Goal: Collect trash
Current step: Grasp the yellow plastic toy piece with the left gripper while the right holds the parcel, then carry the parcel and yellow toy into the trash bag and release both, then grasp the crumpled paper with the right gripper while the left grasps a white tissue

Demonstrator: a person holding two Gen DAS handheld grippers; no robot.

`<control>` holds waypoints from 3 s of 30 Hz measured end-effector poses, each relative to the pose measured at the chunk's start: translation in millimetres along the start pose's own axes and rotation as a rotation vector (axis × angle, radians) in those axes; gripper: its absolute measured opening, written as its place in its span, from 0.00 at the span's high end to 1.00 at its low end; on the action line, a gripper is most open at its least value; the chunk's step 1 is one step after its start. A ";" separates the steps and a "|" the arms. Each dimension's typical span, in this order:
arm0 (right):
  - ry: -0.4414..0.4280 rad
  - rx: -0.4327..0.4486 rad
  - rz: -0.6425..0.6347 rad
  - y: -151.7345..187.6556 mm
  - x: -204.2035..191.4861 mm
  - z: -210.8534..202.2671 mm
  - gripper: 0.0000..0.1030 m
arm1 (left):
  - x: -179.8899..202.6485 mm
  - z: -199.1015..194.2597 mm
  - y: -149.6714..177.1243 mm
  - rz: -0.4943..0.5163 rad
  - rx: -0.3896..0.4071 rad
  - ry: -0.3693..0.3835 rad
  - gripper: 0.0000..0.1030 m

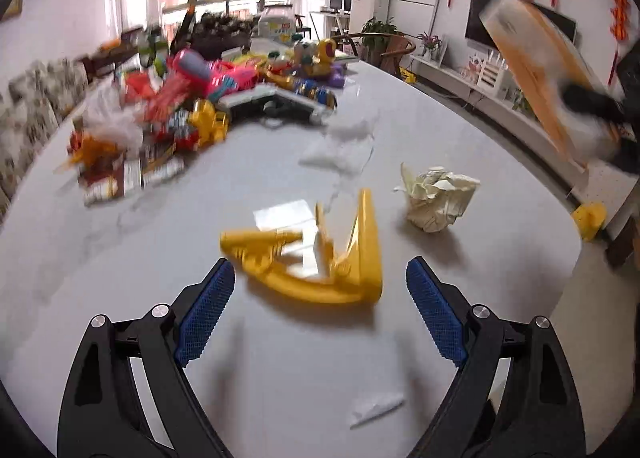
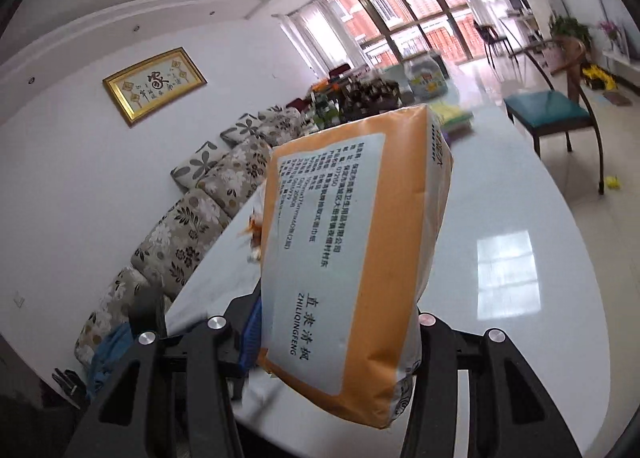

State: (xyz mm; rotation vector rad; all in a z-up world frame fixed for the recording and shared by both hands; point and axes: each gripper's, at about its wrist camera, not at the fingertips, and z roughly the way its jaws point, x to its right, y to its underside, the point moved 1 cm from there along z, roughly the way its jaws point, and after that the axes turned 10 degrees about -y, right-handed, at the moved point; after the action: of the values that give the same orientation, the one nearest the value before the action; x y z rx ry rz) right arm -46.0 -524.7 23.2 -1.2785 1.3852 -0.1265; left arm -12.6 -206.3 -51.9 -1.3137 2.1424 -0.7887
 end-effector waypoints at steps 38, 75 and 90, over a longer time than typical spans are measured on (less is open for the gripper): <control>0.056 -0.798 -0.075 283.7 -57.2 177.0 0.26 | -59.2 -14.3 267.1 0.036 -0.351 0.085 0.29; 0.313 -0.044 -0.083 34.6 -34.9 24.2 0.71 | -1.4 -6.7 -42.0 0.029 -0.008 0.109 0.14; 0.334 -0.019 0.024 66.0 24.0 -23.2 0.71 | 43.3 126.4 -108.3 -0.041 -0.229 0.094 1.00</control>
State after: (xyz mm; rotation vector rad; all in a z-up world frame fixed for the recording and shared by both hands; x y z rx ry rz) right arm -95.3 -529.3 -31.6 -1.2970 1.6881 -0.3228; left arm 121.6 -312.1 -70.5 -1.4649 2.3432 -0.6474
